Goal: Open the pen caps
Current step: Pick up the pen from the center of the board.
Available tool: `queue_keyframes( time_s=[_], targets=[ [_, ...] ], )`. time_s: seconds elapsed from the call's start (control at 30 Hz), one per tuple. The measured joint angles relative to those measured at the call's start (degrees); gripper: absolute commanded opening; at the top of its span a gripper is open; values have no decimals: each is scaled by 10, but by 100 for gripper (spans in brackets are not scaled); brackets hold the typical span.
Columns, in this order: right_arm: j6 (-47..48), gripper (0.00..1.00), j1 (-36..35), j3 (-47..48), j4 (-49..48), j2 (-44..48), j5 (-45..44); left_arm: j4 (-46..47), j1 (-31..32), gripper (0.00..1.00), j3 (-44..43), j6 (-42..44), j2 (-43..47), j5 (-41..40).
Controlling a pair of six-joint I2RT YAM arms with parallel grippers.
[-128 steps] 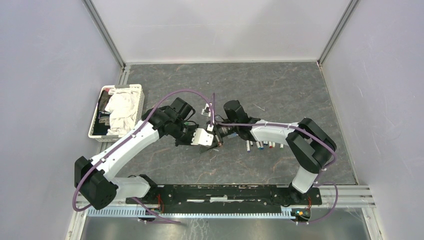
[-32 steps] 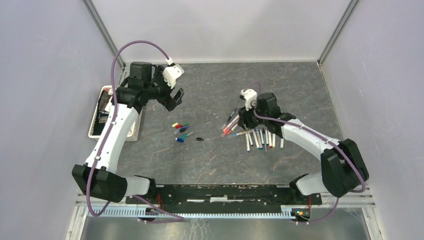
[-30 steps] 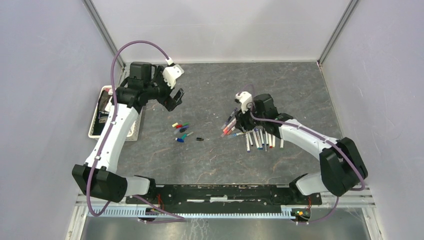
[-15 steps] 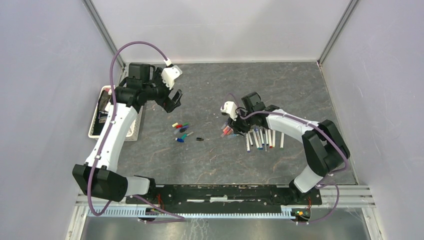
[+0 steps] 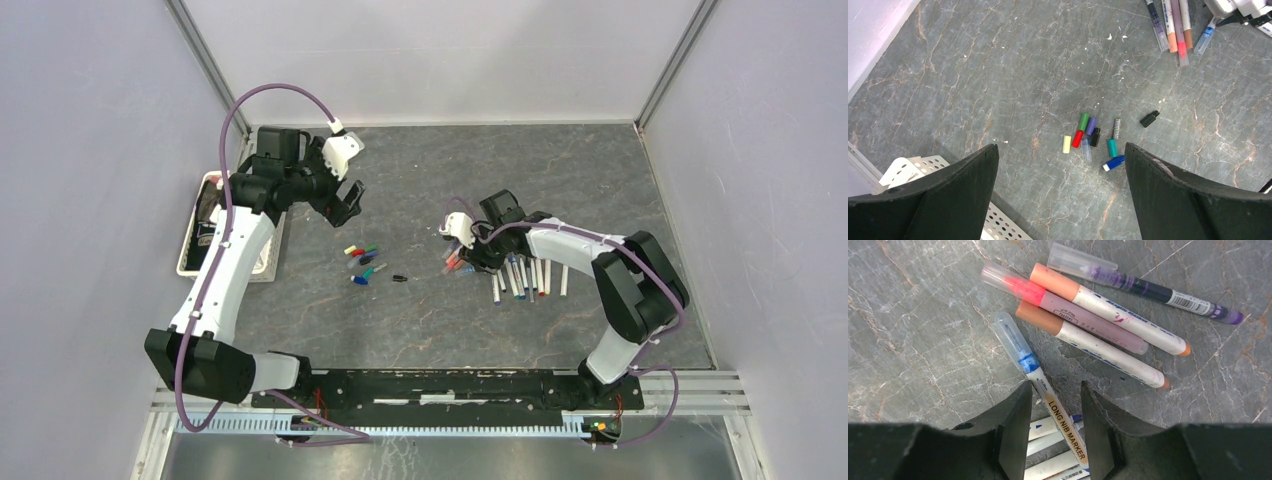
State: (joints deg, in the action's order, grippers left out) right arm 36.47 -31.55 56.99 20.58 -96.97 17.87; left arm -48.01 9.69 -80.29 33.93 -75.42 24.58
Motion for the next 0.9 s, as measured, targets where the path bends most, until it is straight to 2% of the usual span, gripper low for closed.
queue_keyframes(
  time_s=[0.1, 0.23, 0.47, 0.57, 0.9],
  targets=[
    [3, 43, -1, -1, -2, -10, -5, -2, 0, 100, 0, 0, 0, 0],
    [7, 35, -8, -3, -7, -18, -26, -4, 0, 100, 0, 0, 0, 0],
    [10, 19, -22, -10, -21, -15, -51, -13, 0, 100, 0, 0, 0, 0],
    [13, 8, -22, -11, -25, -14, -54, -16, 0, 100, 0, 0, 0, 0],
    [23, 2, -29, -11, -36, 19, -65, -28, 0, 100, 0, 0, 0, 3]
  ],
)
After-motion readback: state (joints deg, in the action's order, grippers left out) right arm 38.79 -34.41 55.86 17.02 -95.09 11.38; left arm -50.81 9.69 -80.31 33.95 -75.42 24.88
